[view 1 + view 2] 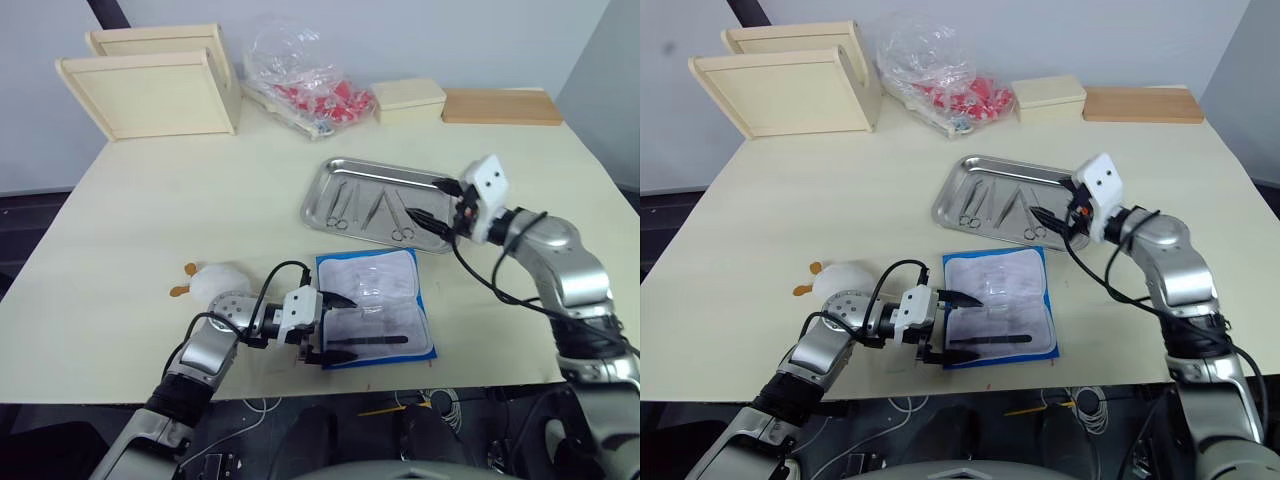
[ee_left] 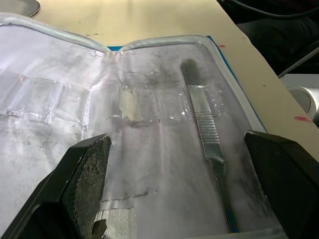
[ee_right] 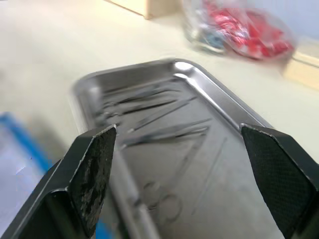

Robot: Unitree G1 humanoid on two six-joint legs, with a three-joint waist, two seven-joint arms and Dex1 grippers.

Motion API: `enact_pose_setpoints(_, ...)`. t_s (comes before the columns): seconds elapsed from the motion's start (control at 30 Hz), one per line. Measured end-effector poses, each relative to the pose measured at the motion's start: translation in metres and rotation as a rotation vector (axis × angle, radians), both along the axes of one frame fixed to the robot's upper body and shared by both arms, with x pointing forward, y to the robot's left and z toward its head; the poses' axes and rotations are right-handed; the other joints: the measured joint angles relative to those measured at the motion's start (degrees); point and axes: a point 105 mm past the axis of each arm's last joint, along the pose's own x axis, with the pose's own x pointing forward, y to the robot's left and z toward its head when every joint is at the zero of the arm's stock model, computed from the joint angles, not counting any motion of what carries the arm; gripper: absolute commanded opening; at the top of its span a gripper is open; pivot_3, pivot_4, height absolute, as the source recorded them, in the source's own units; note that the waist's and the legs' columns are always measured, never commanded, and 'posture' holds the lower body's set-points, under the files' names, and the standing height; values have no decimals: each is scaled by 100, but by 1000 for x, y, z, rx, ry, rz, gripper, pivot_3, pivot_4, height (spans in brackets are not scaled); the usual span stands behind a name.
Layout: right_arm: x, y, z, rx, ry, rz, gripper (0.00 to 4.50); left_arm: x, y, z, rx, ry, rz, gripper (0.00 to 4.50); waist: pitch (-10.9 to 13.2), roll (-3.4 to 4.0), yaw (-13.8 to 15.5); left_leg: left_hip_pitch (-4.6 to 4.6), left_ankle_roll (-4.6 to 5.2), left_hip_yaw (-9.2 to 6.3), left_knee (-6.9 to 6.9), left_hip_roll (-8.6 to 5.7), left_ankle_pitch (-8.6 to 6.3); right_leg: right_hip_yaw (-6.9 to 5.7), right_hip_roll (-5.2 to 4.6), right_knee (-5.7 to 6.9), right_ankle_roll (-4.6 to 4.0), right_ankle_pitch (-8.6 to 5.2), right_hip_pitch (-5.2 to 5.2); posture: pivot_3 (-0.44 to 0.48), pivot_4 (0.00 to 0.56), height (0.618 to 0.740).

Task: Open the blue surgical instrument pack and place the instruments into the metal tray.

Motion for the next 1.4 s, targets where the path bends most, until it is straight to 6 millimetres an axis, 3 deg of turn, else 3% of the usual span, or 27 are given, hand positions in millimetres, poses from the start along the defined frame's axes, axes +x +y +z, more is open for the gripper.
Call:
enact_pose_setpoints(0.23,-47,-16,-24,-99,75,203,4136,0,1,0,4,4,-6,4500,-3,6,1,4,0,4,2,1,0,4,1,1,0,0,4,0,150,740)
enact_pose_setpoints(0.3,-61,-24,-31,-140,116,262,4333,1,2,0,5,5,-2,4500,-3,5,-8,6,0,4,2,3,0,5,2,1,0,0,4,0,150,740)
enact_pose_setpoints(0.47,-106,-41,-28,-181,205,467,4333,2,1,-2,7,12,-7,4500,-7,11,15,7,0,2,4,5,0,4,5,0,0,0,9,0,150,740)
enact_pose_setpoints(0.57,-114,-48,-18,-182,200,504,4333,3,2,-2,9,12,-6,4500,-7,10,8,10,0,4,9,6,1,6,6,0,0,-1,11,0,150,740)
enact_pose_setpoints(0.77,-123,-57,0,-169,181,546,4333,3,2,-2,10,14,-8,4500,-7,10,9,10,-1,4,14,9,1,6,9,0,0,-1,12,0,150,740)
enact_pose_setpoints(1.03,-119,-56,4,-185,155,537,4333,3,2,-2,11,13,-15,4500,-7,10,6,10,-1,5,14,10,1,7,9,0,0,-1,11,0,150,740)
enact_pose_setpoints(1.4,-91,-20,-42,-329,127,470,4333,4,1,-1,11,9,-22,4500,-8,9,12,7,-1,5,15,8,1,7,10,0,0,-1,8,0,150,740)
